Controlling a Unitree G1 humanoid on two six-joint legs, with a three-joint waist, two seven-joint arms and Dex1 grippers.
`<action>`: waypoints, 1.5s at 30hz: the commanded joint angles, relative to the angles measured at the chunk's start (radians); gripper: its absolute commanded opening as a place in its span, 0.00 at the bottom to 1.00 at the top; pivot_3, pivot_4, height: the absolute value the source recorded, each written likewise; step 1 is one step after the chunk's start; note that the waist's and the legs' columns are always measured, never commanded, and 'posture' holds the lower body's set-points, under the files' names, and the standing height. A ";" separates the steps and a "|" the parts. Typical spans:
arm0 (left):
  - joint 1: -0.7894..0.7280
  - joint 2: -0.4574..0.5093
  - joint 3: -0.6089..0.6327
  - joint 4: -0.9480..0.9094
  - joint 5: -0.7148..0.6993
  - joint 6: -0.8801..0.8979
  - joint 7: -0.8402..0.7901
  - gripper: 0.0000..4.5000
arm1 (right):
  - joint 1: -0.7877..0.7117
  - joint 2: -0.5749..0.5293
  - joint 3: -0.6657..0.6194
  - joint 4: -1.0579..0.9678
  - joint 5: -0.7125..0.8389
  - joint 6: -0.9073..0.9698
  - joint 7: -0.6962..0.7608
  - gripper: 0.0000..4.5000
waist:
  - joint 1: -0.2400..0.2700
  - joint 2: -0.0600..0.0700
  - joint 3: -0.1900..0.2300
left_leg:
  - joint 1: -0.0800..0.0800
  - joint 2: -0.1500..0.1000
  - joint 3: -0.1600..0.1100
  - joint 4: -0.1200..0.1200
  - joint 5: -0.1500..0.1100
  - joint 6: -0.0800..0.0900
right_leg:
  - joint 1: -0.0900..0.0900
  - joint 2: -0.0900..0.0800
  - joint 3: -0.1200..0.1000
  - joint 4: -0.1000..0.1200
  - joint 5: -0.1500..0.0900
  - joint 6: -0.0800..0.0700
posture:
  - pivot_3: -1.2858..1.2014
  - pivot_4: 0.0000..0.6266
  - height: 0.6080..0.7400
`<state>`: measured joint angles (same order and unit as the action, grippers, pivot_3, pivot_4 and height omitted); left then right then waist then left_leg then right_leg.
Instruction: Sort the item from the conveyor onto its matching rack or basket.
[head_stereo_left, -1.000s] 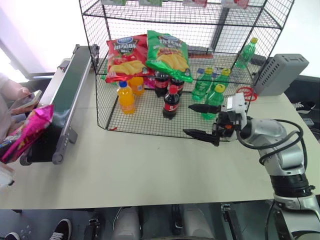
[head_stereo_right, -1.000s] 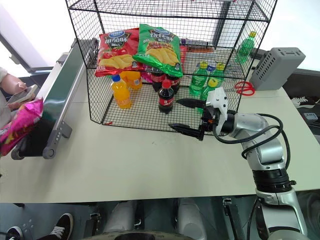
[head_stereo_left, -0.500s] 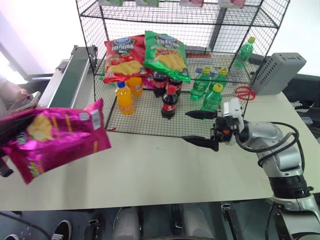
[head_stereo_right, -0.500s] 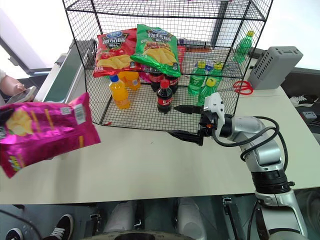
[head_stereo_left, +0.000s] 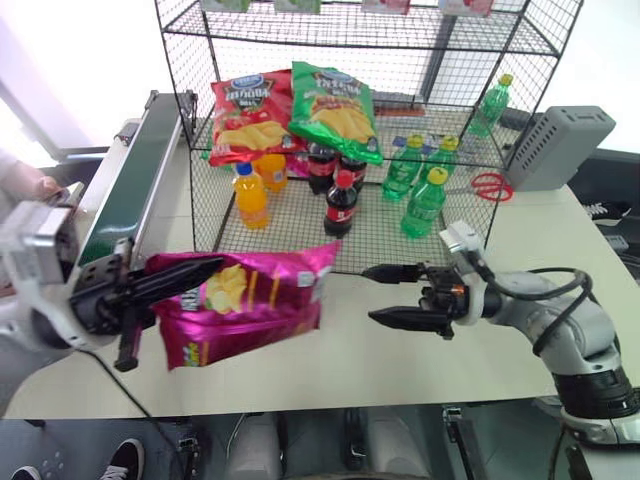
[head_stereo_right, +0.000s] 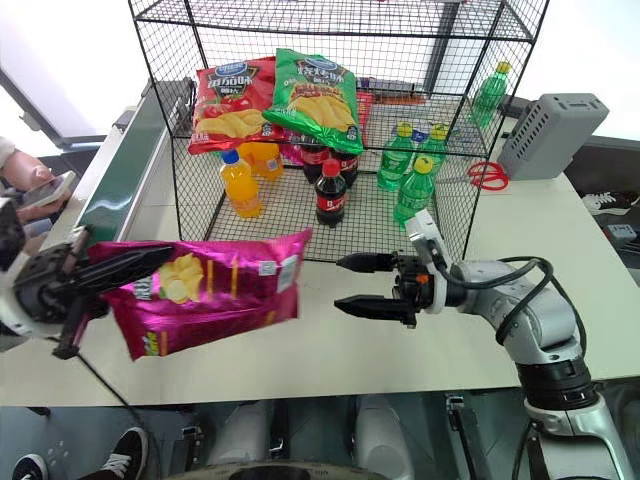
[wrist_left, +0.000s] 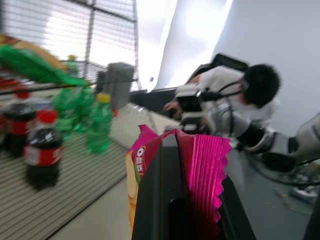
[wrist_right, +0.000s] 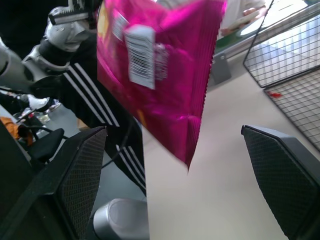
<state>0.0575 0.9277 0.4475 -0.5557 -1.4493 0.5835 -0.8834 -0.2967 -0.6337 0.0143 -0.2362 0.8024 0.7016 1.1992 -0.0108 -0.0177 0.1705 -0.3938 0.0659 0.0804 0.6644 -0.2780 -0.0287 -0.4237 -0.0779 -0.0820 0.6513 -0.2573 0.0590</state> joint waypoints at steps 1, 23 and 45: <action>-0.109 -0.020 -0.037 0.029 -0.080 0.037 0.032 0.01 | -0.022 0.013 0.002 0.023 -0.028 -0.047 0.008 1.00 | 0.001 0.000 0.000 | 0.000 0.000 0.000 0.000 0.000 0.000 | 0.000 0.000 0.000 0.000 0.000 0.000 | 0.52 0.24 1.00; -0.428 -0.174 -0.126 0.245 0.029 0.151 0.011 0.00 | -0.076 0.114 0.071 -0.049 0.078 0.048 -0.023 0.94 | 0.002 -0.001 0.000 | -0.001 -0.001 -0.001 0.001 0.000 -0.001 | 0.001 0.000 0.000 -0.001 0.000 0.001 | 0.52 0.24 1.00; -0.229 -0.174 -0.033 0.226 0.352 0.007 -0.066 0.87 | 0.005 -0.052 -0.184 -0.154 0.049 -0.027 -0.119 0.07 | 0.003 0.000 0.001 | -0.001 -0.001 0.000 0.000 0.000 -0.001 | 0.000 0.000 0.000 -0.001 0.000 0.001 | 0.52 0.24 1.00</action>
<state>-0.1660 0.7484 0.3809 -0.3007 -1.1265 0.6263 -0.9335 -0.2815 -0.6751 -0.1076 -0.3245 0.7951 0.6703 1.1037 -0.0076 -0.0182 0.1711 -0.3946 0.0654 0.0800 0.6646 -0.2775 -0.0294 -0.4234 -0.0781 -0.0821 0.6499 -0.2577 0.0596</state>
